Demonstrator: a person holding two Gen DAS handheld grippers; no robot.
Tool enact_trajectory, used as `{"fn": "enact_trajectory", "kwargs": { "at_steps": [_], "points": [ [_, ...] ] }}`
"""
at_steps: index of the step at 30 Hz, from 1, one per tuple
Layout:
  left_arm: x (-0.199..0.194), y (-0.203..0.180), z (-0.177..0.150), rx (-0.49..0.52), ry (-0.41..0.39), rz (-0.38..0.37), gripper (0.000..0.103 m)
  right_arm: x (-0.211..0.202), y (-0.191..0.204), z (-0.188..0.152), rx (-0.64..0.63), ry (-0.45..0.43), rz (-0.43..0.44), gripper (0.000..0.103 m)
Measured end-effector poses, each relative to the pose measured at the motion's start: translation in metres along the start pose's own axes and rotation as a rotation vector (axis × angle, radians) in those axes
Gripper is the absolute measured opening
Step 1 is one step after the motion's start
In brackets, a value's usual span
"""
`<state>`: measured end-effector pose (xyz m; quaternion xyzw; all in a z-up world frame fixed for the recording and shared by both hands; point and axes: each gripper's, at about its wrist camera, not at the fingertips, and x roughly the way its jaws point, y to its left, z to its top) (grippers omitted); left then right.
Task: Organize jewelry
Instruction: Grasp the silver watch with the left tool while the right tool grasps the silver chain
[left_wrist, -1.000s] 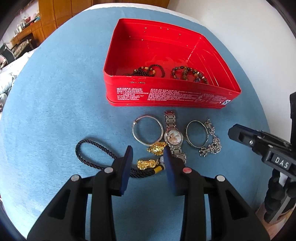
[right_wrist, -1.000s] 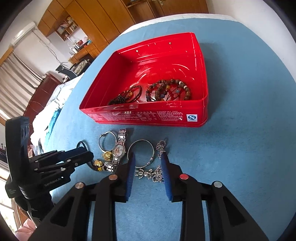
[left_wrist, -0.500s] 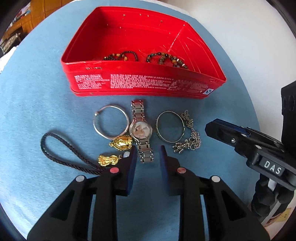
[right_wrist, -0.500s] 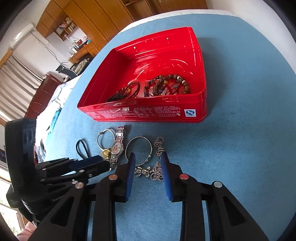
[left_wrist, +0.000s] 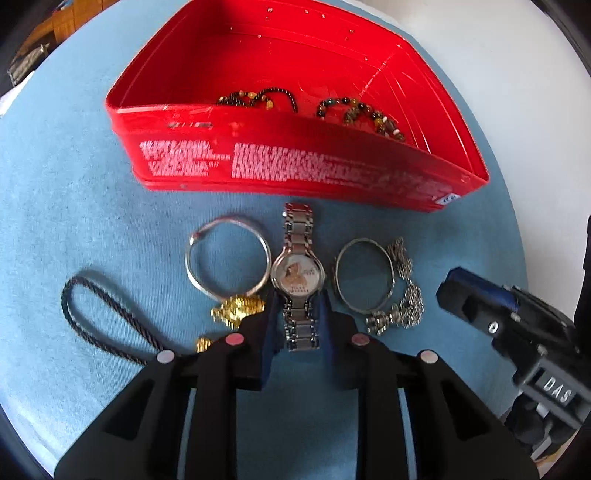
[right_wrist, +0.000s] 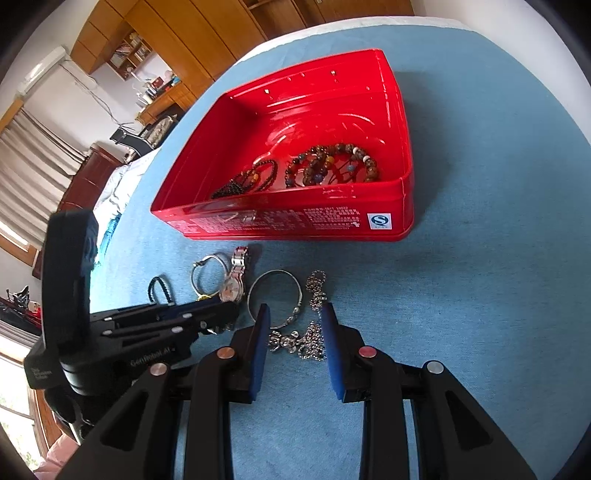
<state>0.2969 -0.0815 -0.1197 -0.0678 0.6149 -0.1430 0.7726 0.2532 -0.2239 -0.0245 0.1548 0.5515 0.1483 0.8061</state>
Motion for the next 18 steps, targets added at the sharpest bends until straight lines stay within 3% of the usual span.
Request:
{"fn": "enact_trajectory", "kwargs": {
  "at_steps": [4,8,11,14,18],
  "points": [
    [0.006,-0.005,0.009,0.007,-0.015,0.007,0.026,0.007,-0.002,0.000,0.012,0.018,-0.002,0.029],
    [0.013,-0.013,0.016,0.013,-0.014,-0.012,0.038,0.008,-0.006,0.001,0.022,0.020,-0.006,0.029],
    [0.016,-0.019,0.021,0.022,-0.020,0.005,0.038,0.011,-0.008,0.001,0.027,0.027,-0.006,0.029],
    [0.021,-0.027,0.020,0.036,-0.044,0.056,0.026,0.014,-0.011,0.001,0.032,0.036,-0.010,0.029],
    [0.018,-0.027,0.018,0.045,-0.054,0.057,0.025,0.015,-0.010,-0.001,0.031,0.040,-0.008,0.029]
  ]
}}
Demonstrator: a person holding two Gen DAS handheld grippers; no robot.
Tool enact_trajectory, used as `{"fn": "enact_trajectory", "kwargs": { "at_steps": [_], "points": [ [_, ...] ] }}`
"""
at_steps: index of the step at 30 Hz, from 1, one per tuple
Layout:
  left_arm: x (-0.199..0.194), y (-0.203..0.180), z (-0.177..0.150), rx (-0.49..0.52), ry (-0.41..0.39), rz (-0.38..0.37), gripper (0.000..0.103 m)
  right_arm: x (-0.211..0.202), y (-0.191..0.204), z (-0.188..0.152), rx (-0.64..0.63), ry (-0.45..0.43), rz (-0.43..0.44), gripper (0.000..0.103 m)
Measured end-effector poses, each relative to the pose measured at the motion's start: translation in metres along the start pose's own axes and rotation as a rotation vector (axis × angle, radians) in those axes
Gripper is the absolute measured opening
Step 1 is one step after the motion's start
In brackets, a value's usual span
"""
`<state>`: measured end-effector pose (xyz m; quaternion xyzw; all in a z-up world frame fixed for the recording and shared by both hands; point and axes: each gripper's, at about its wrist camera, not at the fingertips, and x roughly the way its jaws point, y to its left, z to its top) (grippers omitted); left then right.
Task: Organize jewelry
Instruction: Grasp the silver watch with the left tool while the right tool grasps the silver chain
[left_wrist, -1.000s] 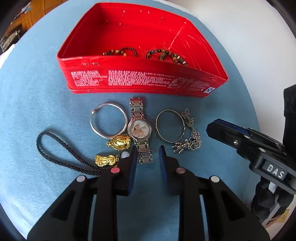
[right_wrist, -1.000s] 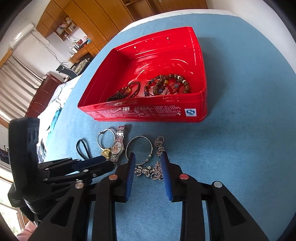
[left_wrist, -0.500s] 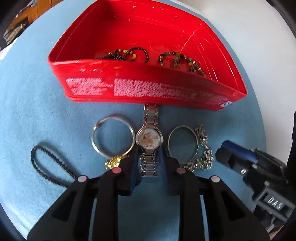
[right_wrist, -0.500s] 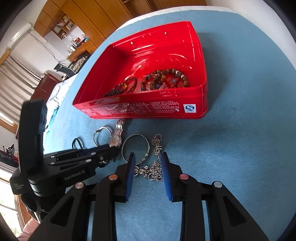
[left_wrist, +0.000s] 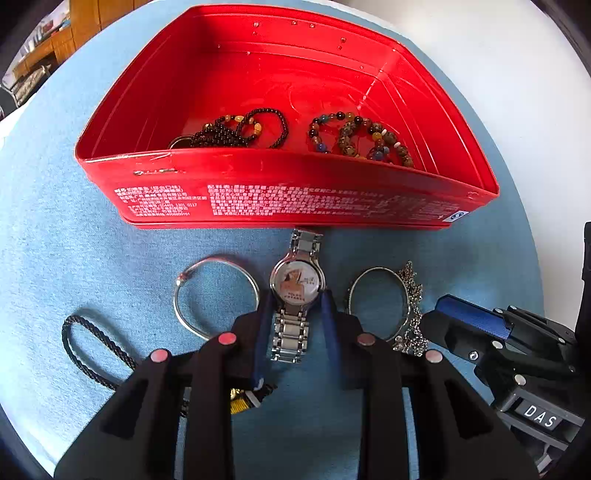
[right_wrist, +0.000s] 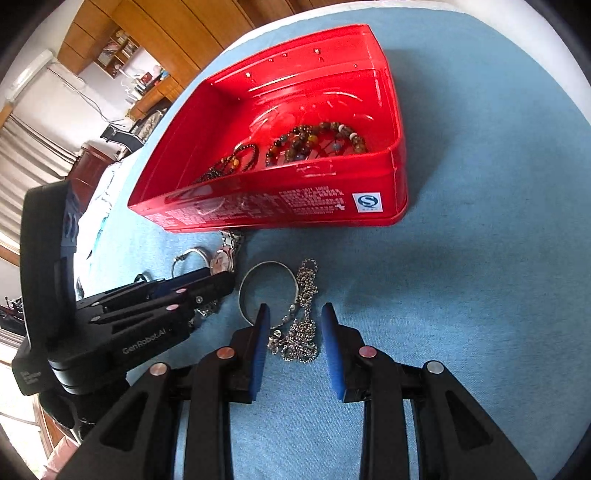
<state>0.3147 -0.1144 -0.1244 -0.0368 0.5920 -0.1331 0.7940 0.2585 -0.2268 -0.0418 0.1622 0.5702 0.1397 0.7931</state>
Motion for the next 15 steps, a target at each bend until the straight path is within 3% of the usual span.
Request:
{"fn": "enact_trajectory", "kwargs": {
  "at_steps": [4,6,15],
  "points": [
    [-0.005,-0.003,-0.005,0.002,-0.012,-0.004,0.024,0.000,0.001,-0.005,-0.005,0.006,0.005,0.029],
    [-0.020,0.008,-0.018,-0.007,-0.013,-0.015,0.017,0.003,0.001,-0.008,0.000,0.016,0.008,0.029],
    [-0.031,0.018,-0.033,-0.026,0.000,-0.035,0.017,0.015,0.002,-0.009,-0.039,0.008,-0.018,0.026]
  ]
}}
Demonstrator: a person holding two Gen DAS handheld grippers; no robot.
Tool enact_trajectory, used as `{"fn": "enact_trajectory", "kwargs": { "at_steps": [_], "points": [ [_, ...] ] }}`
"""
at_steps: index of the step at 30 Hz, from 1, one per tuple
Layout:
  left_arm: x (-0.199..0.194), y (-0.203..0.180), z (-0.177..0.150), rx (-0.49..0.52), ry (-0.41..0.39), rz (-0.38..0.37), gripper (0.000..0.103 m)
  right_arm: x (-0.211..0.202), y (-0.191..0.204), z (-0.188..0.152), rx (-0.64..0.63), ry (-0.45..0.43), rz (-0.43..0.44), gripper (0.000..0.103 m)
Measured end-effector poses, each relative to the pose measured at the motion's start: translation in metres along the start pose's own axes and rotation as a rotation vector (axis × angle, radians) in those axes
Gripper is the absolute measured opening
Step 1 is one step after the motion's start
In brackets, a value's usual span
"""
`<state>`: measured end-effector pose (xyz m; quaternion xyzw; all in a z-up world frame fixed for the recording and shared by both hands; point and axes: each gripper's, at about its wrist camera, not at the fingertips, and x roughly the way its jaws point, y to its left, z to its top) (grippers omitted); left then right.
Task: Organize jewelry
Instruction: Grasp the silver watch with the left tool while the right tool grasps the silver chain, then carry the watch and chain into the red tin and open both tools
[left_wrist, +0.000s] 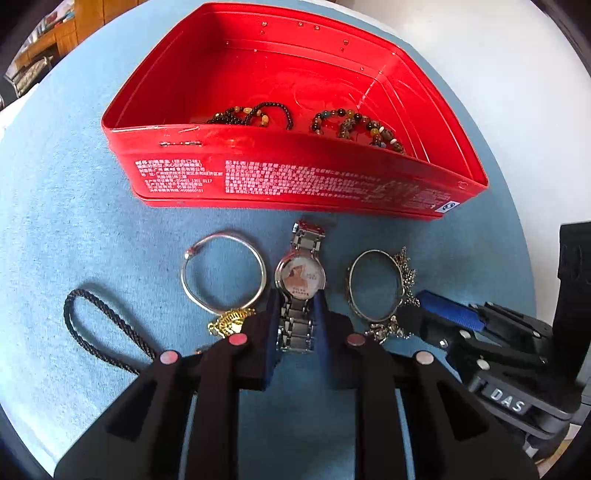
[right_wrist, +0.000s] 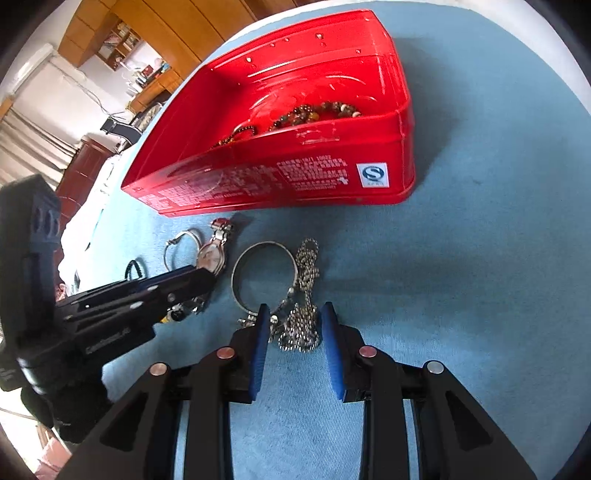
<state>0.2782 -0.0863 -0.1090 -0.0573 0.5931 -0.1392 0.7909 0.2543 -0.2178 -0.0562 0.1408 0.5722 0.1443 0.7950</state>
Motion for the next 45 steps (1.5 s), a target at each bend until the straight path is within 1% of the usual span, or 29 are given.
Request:
{"fn": "enact_trajectory", "kwargs": {
  "at_steps": [2,3,5,7,9,10,12,17,20,22,27,30,34,37,41,45],
  "points": [
    [-0.001,0.000,-0.001,0.000,0.003,-0.003,0.017,0.001,0.001,0.000,-0.016,-0.018,-0.020,0.017],
    [-0.001,0.000,0.004,0.000,0.004,-0.006,0.017,0.001,0.000,0.000,-0.015,-0.020,-0.015,0.014],
    [0.000,0.000,0.006,-0.007,0.006,-0.013,0.018,0.000,-0.002,-0.001,-0.009,-0.024,-0.004,0.013],
    [0.003,0.001,0.012,-0.004,0.006,-0.013,0.021,-0.001,-0.002,-0.004,-0.015,-0.027,-0.007,0.013],
    [0.005,0.000,0.012,0.000,-0.002,-0.009,0.021,-0.003,-0.001,-0.008,-0.029,-0.031,-0.010,0.013],
    [0.005,0.000,0.009,0.004,-0.006,-0.003,0.021,-0.004,-0.002,-0.009,-0.026,-0.034,-0.007,0.013],
    [0.005,-0.003,0.008,0.012,-0.013,0.006,0.018,-0.005,-0.004,-0.011,-0.015,-0.039,0.006,0.013],
    [-0.001,-0.010,0.001,0.006,-0.019,0.005,0.016,-0.014,-0.014,-0.012,0.044,-0.037,0.084,0.012],
    [-0.009,-0.006,-0.002,-0.002,-0.027,-0.017,0.016,-0.030,-0.014,-0.013,0.045,-0.074,0.104,0.012],
    [-0.019,-0.005,-0.004,-0.004,-0.046,-0.028,0.016,-0.043,-0.012,-0.014,0.042,-0.102,0.123,0.012],
    [-0.050,-0.004,-0.011,-0.002,-0.104,-0.062,0.016,-0.069,-0.007,-0.013,0.031,-0.141,0.159,0.012],
    [-0.064,-0.006,-0.018,0.006,-0.127,-0.075,0.016,-0.084,-0.001,-0.010,0.010,-0.166,0.162,0.012],
    [-0.082,-0.012,-0.019,0.021,-0.150,-0.087,0.015,-0.100,0.008,-0.007,-0.015,-0.195,0.148,0.012],
    [-0.090,-0.010,-0.018,0.031,-0.169,-0.094,0.015,-0.110,0.011,-0.004,-0.028,-0.210,0.141,0.012],
    [-0.092,-0.011,-0.018,0.037,-0.194,-0.099,0.015,-0.123,0.015,-0.003,-0.044,-0.229,0.131,0.012],
    [-0.107,-0.014,-0.015,0.042,-0.226,-0.100,0.015,-0.129,0.020,0.006,-0.058,-0.237,0.123,0.012]
  ]
}}
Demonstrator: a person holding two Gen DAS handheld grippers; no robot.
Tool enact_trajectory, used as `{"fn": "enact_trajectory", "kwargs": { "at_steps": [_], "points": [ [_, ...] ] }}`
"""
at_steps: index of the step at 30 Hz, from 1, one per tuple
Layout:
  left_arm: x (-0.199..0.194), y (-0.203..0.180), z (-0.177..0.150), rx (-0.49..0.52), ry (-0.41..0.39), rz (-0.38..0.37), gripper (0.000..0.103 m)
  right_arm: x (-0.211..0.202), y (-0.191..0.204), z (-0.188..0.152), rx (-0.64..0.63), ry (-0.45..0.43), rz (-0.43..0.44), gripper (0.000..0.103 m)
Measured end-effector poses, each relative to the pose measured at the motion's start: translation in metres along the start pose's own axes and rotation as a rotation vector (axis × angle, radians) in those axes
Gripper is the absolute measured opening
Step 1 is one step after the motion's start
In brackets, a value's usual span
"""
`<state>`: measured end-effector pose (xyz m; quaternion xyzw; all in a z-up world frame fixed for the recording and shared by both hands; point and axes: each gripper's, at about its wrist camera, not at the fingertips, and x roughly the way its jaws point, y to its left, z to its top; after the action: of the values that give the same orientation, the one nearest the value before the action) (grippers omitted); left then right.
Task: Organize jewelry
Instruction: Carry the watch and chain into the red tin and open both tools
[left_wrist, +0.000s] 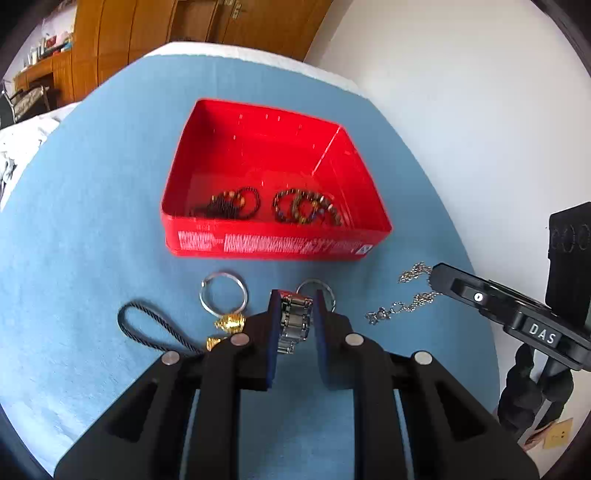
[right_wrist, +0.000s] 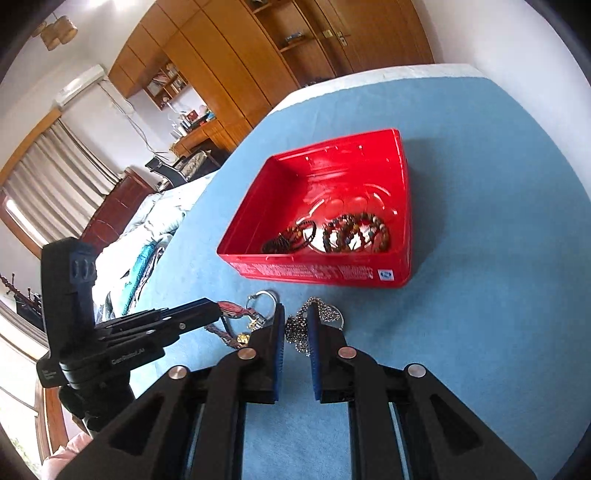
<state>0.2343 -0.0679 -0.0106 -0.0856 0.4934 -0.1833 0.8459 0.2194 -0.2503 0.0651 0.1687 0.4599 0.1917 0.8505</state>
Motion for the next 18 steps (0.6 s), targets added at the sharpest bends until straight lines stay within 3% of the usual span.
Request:
{"fn": "enact_trajectory", "kwargs": {
  "at_steps": [8,18],
  "points": [
    [-0.018,-0.002,0.034,-0.009,-0.088,0.009,0.015,-0.003,0.005,0.037,-0.003,-0.034,-0.014,0.012],
    [0.007,0.010,0.088,-0.044,-0.112,0.016,0.015,0.020,0.007,0.085,0.002,-0.048,-0.023,0.012]
  ]
}}
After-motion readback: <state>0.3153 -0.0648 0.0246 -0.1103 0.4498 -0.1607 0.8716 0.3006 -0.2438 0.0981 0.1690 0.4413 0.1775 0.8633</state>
